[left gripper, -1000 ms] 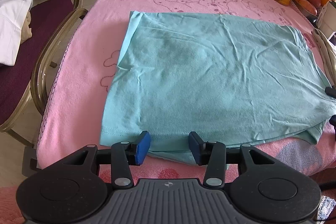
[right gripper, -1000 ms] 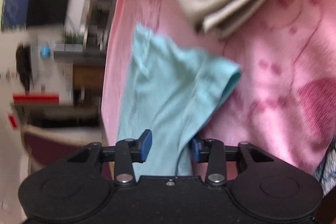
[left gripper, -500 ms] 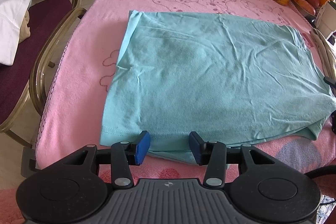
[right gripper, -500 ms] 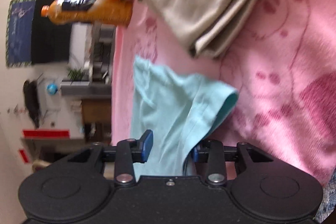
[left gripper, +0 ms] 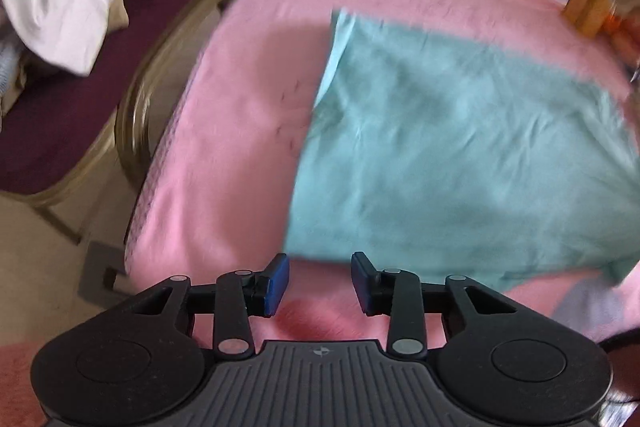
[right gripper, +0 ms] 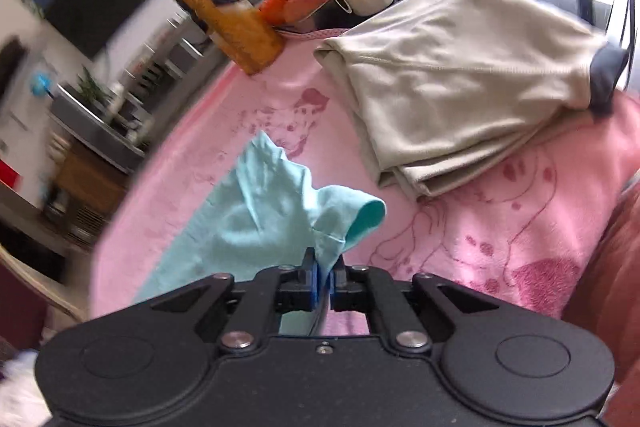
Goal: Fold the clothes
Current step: 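Grasp the aqua shirt edge with the right gripper and lift it, then fold the held shirt edge over the shirt body with the right gripper, release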
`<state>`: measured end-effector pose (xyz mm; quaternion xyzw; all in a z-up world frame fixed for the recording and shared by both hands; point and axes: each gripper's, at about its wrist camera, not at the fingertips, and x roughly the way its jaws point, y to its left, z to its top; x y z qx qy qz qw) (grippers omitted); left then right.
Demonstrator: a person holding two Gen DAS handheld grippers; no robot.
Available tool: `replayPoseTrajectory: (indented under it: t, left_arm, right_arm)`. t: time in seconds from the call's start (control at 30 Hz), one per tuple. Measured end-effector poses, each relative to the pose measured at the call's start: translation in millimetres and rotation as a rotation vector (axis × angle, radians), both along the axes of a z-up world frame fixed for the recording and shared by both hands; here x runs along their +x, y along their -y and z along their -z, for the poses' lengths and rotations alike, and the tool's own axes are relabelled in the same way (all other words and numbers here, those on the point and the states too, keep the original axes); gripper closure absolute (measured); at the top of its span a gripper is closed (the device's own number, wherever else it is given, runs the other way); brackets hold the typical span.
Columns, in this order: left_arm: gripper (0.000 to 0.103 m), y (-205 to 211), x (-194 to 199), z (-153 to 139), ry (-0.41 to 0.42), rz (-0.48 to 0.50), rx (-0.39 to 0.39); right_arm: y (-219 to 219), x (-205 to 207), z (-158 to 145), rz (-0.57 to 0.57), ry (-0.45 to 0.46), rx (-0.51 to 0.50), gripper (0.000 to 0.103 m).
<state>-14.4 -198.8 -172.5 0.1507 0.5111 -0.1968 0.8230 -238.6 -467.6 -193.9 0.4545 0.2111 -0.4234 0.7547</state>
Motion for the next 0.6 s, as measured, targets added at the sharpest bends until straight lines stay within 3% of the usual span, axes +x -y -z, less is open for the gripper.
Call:
replayPoseTrajectory:
  t: [0.13,0.23,0.37,0.5,0.6]
  left_arm:
    - [0.067,2.8,-1.3,-2.8,0.013,0.048,0.027]
    - [0.067,-8.1,1.8,-17.6,-0.015,0.058,-0.03]
    - [0.062,-29.4,3.1,-53.0,0.068,0.101,-0.105]
    - [0.06,-52.0,14.8,-73.1,0.15,0.108,-0.118]
    - [0.059,-71.7,30.5,-76.9,0.17,0.032,-0.165]
  right_arm:
    - [-2.3,19.9,-2.3,-0.034,-0.108,-0.073,0.098]
    - [-7.5,31.1,-12.9,-0.087,-0.145,-0.159,0.098]
    - [-28.6,55.4,-49.2,-0.199,-0.134,-0.342,0.099]
    - [-73.1,95.0,-83.9,-0.367,-0.088,-0.536,0.099]
    - [-124.5,131.1,-95.1,-0.582,-0.051,-0.689,0.099]
